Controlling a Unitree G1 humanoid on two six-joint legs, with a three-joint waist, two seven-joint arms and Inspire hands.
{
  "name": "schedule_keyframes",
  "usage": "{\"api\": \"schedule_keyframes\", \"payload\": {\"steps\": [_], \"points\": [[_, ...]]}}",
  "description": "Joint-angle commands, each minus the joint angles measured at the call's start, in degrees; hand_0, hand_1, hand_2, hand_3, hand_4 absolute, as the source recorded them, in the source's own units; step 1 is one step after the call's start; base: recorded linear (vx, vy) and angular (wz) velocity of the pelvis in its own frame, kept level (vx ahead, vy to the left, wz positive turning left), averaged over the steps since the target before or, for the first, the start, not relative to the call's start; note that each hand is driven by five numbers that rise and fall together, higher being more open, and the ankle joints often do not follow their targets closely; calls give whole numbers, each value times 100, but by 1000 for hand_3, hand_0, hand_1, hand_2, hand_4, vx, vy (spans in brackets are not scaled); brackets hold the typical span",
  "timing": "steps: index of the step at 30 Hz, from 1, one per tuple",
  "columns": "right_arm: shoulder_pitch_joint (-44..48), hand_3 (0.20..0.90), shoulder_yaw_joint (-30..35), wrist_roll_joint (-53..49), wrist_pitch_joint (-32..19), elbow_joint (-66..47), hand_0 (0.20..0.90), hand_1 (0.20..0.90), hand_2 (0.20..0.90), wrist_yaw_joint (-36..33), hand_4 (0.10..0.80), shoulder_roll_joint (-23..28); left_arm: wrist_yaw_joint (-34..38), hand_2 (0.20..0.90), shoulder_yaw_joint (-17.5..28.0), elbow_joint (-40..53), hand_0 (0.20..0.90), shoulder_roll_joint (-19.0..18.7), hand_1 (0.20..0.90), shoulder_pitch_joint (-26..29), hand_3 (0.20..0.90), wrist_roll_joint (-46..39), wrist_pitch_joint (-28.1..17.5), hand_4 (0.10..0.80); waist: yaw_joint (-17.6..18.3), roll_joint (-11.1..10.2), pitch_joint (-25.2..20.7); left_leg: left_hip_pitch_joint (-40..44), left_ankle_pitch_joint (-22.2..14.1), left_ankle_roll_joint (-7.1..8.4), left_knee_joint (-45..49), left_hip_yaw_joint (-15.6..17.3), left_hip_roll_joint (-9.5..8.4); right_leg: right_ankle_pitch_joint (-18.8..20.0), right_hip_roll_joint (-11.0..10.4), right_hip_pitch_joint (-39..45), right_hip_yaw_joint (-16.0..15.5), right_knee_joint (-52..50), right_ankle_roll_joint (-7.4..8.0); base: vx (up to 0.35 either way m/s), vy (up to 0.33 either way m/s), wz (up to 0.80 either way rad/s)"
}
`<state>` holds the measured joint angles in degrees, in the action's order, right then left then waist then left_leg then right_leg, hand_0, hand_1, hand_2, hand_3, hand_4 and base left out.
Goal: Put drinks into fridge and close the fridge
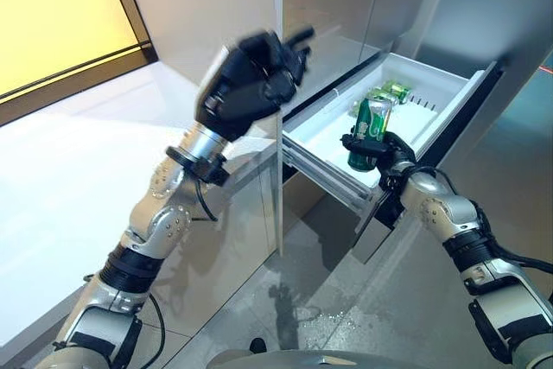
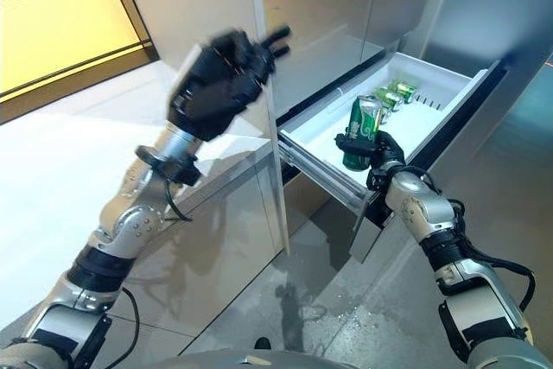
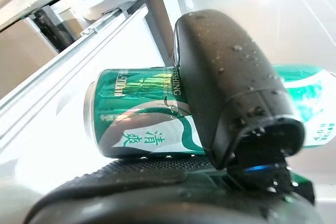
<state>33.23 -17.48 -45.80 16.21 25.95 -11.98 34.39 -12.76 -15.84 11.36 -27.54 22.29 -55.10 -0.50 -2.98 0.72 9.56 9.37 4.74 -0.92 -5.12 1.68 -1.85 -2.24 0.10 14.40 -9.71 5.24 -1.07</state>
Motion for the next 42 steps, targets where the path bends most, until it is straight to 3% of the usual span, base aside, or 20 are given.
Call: {"api": "schedule_keyframes", "payload": {"steps": [1, 5, 14, 20, 24, 29, 34, 38, 42], "points": [[1501, 200, 527, 280, -1045, 157, 300, 300, 300, 166, 100, 444, -586, 900, -217, -10, 900, 200, 900, -95, 900, -611, 421, 800, -218, -169, -396, 213, -666, -27, 76, -283, -110, -136, -61, -296, -333, -411, 272, 79, 18, 28], [1571, 200, 483, 694, -1027, 800, 300, 300, 300, 239, 100, 836, -877, 900, -618, -78, 900, 317, 900, -801, 900, -660, 1084, 800, -354, -86, -230, 126, -597, -5, 82, -403, -112, -100, -100, -331, -436, -428, 275, 37, 23, 34], [2090, 200, 322, 1714, -853, 2001, 300, 300, 300, 581, 100, 1838, -1239, 900, -1002, -386, 900, -221, 900, -1785, 900, -265, 1443, 800, -583, 118, 263, -481, -428, 39, 290, -504, -120, -49, -175, -810, -564, -601, 253, -89, 14, 31], [1951, 200, 351, 2201, -631, 2385, 300, 300, 300, 820, 100, 2203, -923, 900, -1106, -1039, 900, -461, 900, -2259, 900, 483, 1207, 800, -626, 140, 491, -628, -384, 34, 384, -507, -123, -39, -204, -919, -590, -691, 243, -19, -8, 16], [1673, 200, 483, 2805, -540, 2604, 300, 300, 300, 1101, 100, 2287, -302, 900, -1172, -2354, 900, -441, 900, -2473, 900, 1431, 731, 800, -611, 107, 611, -663, -393, 22, 400, -475, -119, -48, -214, -987, -572, -751, 258, 15, -13, 8], [1497, 200, 512, 3206, -378, 2593, 300, 300, 300, 1269, 100, 2303, 236, 900, -862, -4070, 900, -104, 900, -2582, 900, 2284, 460, 800, -590, 47, 770, -741, -409, 5, 437, -422, -120, -46, -224, -1109, -530, -818, 264, 0, 0, 0], [1570, 200, 489, 3416, -234, 2688, 300, 300, 300, 1376, 100, 2298, 229, 900, -379, -5382, 900, 197, 900, -2644, 900, 2840, 190, 800, -598, 29, 897, -845, -438, -9, 500, -380, -125, -47, -243, -1243, -513, -881, 266, -11, 3, 0], [1894, 200, 257, 3858, -54, 2921, 300, 300, 300, 1619, 100, 2392, 259, 900, -136, -5999, 900, 273, 900, -2499, 900, 3092, 67, 800, -632, 67, 1061, -1052, -456, -19, 604, -347, -131, -58, -277, -1456, -537, -988, 259, -99, 24, -4], [2121, 200, -44, 4352, 221, 3040, 300, 300, 300, 2006, 100, 2510, 297, 900, 62, -6036, 900, 253, 900, -2437, 900, 2995, 138, 800, -685, 93, 1175, -1163, -458, -29, 660, -350, -146, -68, -310, -1555, -582, -1056, 252, -67, 24, -6]]}}
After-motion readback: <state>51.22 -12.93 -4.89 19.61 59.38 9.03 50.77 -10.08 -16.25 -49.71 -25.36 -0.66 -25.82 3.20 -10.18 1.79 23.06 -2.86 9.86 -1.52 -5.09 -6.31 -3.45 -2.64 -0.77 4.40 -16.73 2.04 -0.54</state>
